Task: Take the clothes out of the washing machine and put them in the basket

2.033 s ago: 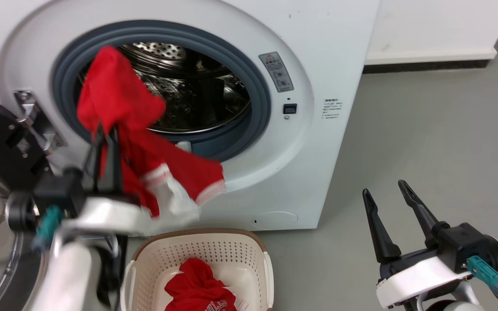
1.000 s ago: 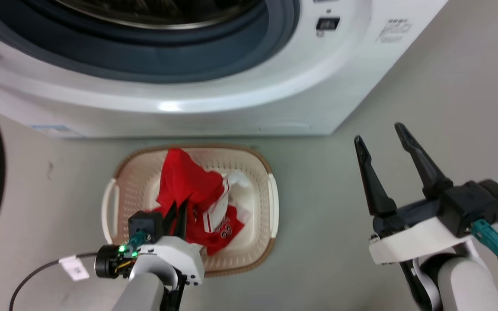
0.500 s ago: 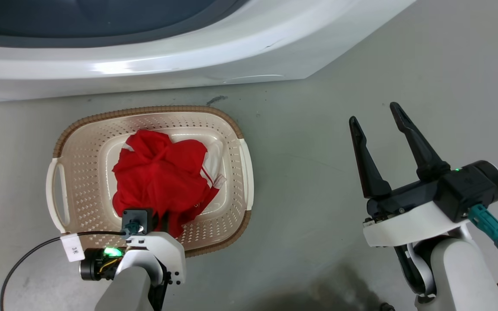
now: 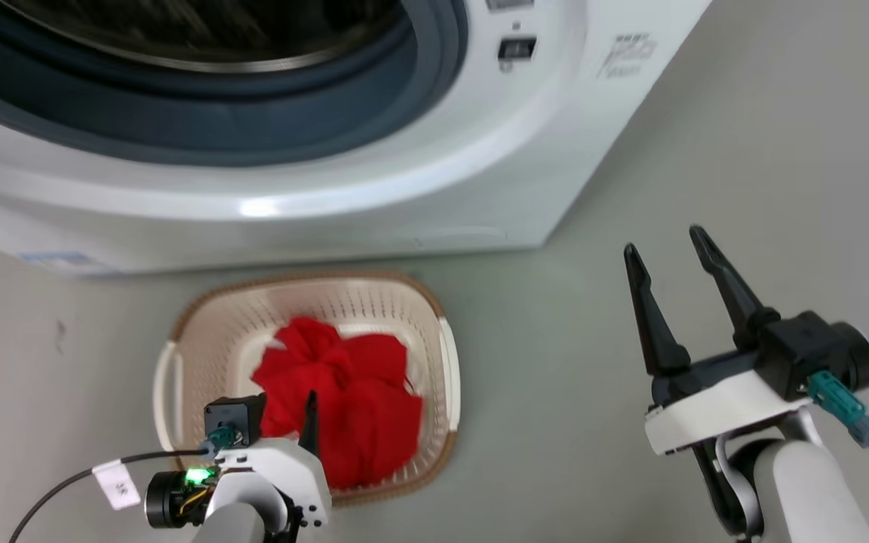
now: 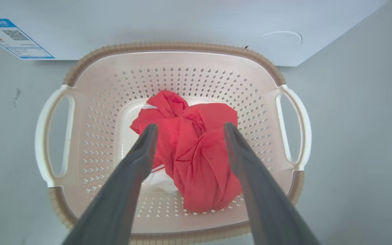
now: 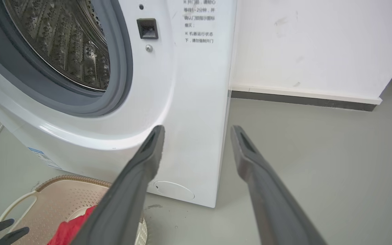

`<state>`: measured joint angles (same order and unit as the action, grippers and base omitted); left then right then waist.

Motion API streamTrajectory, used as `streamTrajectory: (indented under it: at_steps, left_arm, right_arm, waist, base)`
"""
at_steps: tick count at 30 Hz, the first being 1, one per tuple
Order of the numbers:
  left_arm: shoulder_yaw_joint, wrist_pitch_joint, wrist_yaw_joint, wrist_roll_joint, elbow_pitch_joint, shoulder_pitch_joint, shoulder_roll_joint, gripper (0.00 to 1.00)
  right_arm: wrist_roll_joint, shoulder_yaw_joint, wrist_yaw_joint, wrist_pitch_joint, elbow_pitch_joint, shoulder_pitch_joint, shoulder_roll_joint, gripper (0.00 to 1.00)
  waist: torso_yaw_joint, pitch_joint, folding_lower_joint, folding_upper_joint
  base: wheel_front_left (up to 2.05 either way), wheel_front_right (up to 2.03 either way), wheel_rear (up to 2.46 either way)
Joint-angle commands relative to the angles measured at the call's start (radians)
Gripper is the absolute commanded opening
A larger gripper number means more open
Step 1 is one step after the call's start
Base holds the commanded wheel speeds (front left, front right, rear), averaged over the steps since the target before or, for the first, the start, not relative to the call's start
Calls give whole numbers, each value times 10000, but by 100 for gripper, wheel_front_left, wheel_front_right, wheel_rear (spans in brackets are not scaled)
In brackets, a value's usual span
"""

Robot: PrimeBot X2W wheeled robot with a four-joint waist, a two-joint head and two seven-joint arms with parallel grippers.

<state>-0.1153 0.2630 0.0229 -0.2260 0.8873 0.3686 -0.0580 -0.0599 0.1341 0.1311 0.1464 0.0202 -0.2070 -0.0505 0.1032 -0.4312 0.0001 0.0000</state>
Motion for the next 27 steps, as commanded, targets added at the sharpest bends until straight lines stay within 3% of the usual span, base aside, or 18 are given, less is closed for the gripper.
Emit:
streamTrajectory:
  at_steps: [1,16,27]
  left_arm:
    - [50,25,18,-9,-202,-233,18,100]
    - [930,25,-152,449,-5417,-1755,76,100]
    - [947,25,14,1176,-7163,-2691,-102,100]
  right_arm:
    - [90,-60,-7,-35,6,201,4,100]
    - [83,-718,-7,-577,-652,1516,4,100]
    - [43,-975,-7,-741,-807,2281,4,100]
  waist:
    - [-373,1204,-1,0]
    - [-854,3167,-1,0]
    - [-950,4194,-1,0]
  base:
    - [0,0,0]
    - [0,0,0]
    - [0,0,0]
